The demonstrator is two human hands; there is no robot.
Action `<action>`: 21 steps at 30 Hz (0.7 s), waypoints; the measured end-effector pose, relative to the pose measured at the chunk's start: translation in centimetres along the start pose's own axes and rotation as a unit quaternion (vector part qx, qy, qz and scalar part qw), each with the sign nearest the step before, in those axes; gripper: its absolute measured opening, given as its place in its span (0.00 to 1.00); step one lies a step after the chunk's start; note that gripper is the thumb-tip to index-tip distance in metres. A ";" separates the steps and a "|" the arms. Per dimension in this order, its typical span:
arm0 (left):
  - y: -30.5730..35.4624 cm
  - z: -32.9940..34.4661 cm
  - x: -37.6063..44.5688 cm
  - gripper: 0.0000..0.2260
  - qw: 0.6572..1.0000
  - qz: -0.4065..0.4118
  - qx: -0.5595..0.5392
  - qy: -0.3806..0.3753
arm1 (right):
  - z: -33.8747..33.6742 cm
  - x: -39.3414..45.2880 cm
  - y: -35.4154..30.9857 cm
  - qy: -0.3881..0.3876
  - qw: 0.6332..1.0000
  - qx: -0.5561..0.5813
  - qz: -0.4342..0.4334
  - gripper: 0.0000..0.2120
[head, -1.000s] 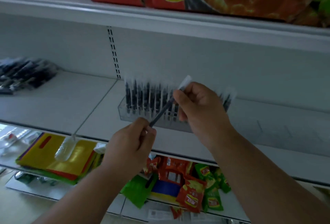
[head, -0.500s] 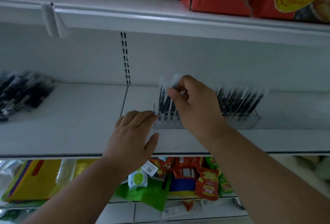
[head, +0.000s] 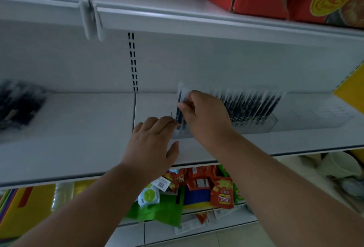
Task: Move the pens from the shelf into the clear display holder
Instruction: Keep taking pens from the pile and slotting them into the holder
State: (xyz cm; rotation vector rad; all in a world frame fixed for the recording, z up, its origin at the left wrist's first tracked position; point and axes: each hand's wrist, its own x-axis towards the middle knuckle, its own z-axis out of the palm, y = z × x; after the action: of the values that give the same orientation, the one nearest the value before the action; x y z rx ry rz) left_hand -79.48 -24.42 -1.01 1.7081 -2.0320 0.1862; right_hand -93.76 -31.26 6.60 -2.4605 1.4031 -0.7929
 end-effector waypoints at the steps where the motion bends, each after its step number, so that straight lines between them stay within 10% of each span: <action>1: 0.0 0.0 0.0 0.22 1.000 0.000 0.003 -0.001 | 0.0 0.0 0.0 0.003 1.000 -0.006 0.003 0.11; 15: 0.5 -0.5 -0.5 0.24 0.999 -0.018 0.025 -0.015 | -0.4 -1.4 0.4 -0.038 0.998 -0.012 0.043 0.13; 21: 2.4 -1.5 -2.9 0.19 0.995 -0.095 0.023 0.033 | -2.3 -4.3 0.1 0.052 0.993 0.013 -0.101 0.12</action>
State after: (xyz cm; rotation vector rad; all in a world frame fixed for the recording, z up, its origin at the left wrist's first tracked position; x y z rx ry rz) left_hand -81.09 -20.71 -0.51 1.8865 -1.8189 0.2240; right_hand -96.88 -27.46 6.94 -2.6048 1.1798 -0.9873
